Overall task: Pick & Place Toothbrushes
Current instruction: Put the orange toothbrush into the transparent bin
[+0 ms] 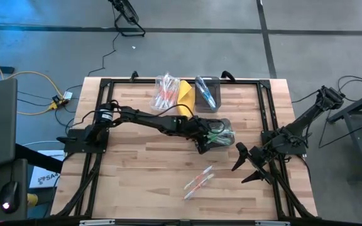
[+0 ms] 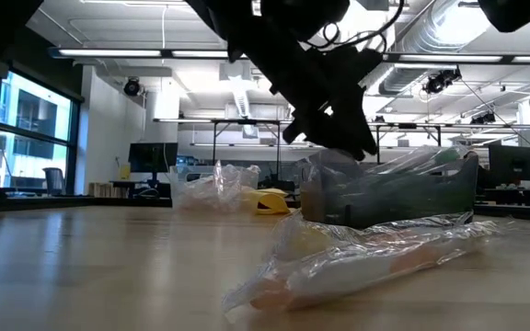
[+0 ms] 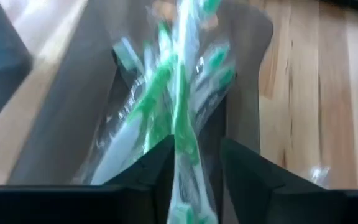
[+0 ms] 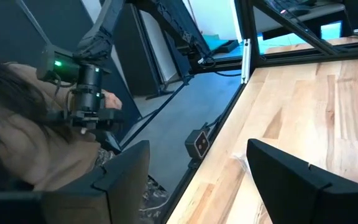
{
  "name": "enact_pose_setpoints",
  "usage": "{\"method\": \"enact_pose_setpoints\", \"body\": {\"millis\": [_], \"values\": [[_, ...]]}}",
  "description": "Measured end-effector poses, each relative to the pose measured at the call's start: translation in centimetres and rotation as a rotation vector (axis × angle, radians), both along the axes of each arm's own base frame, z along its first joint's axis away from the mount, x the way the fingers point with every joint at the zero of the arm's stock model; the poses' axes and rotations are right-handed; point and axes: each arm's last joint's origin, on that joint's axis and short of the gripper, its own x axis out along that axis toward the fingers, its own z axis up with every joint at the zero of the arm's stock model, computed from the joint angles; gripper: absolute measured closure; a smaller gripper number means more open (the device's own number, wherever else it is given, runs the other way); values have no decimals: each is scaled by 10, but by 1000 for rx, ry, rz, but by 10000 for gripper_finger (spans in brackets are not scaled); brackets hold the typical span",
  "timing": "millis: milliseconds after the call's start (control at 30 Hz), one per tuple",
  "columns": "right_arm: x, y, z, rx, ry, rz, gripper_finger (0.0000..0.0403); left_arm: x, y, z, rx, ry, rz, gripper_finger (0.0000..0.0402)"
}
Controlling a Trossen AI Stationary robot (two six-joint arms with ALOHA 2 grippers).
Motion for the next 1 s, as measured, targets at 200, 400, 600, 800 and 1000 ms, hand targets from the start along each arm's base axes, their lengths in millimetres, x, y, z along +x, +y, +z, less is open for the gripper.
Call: {"method": "enact_pose_setpoints", "body": {"millis": [200, 400, 600, 800, 1000], "values": [[1, -1, 0, 1, 0, -29, 141, -7, 2, 16, -20, -12, 4, 258], [4, -3, -1, -9, 0, -150, 141, -23, -27, 40, 124, 22, -72, 327], [11, -6, -8, -16, 36, -321, 141, -49, -62, 58, 231, 105, -95, 395], [24, -1, -16, -125, -5, -351, 141, -65, -99, 58, 267, 161, -146, 399], [49, 12, -18, -276, -8, -368, 141, -84, -124, 58, 332, 218, -103, 401]]}}
